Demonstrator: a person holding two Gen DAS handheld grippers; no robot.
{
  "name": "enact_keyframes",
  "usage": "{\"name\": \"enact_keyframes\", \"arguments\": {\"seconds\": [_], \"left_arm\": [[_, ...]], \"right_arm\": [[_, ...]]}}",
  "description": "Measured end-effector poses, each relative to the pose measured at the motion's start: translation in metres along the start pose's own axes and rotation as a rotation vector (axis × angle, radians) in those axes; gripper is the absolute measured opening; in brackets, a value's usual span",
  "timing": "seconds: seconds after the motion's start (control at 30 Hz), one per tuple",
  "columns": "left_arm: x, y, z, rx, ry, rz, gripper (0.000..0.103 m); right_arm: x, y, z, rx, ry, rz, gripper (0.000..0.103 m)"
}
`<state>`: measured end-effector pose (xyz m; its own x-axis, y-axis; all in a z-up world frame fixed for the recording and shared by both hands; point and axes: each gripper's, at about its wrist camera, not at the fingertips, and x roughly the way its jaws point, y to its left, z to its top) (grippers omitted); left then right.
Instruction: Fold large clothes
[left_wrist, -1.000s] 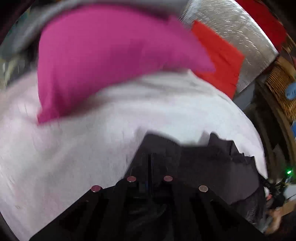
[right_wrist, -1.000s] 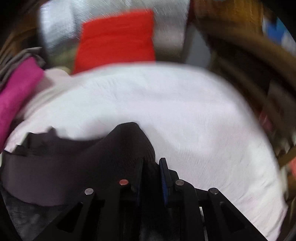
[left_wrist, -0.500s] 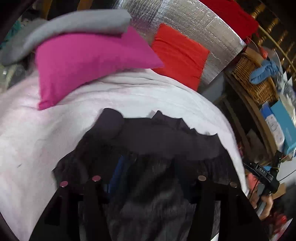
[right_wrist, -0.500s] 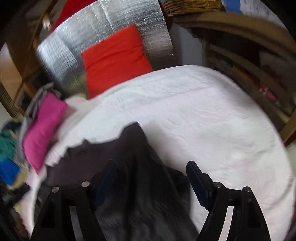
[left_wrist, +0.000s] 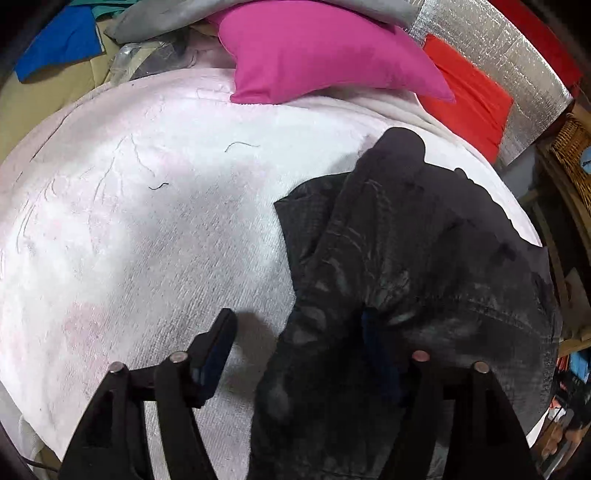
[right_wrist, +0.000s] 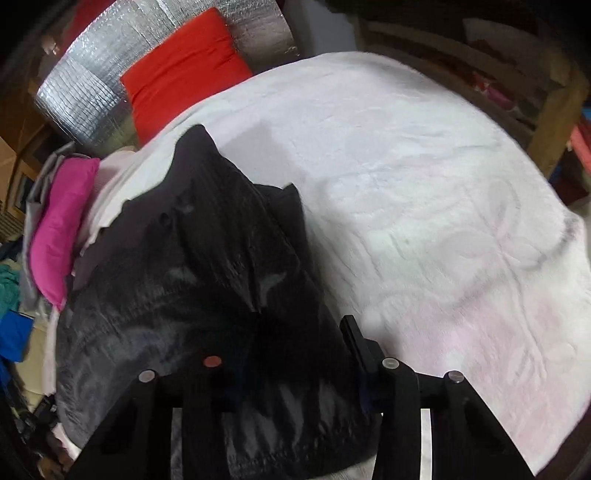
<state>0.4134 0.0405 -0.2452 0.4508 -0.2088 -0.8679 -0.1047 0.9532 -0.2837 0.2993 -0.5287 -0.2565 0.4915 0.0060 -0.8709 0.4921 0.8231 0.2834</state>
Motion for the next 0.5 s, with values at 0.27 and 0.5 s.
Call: {"name": "enact_keyframes", "arguments": {"seconds": [0.27,0.5], "left_arm": [[-0.040,0.025,-0.017,-0.140,-0.041,-0.123,0.072],[-0.071,0.015,-0.022,-0.133,-0.175,-0.221,0.073]], "right_arm": [[-0.064,-0.012,-0.016,0.094,-0.163,0.096,0.047],[-0.088,0.040,-0.032,-0.070,-0.234,0.283,0.047]]}}
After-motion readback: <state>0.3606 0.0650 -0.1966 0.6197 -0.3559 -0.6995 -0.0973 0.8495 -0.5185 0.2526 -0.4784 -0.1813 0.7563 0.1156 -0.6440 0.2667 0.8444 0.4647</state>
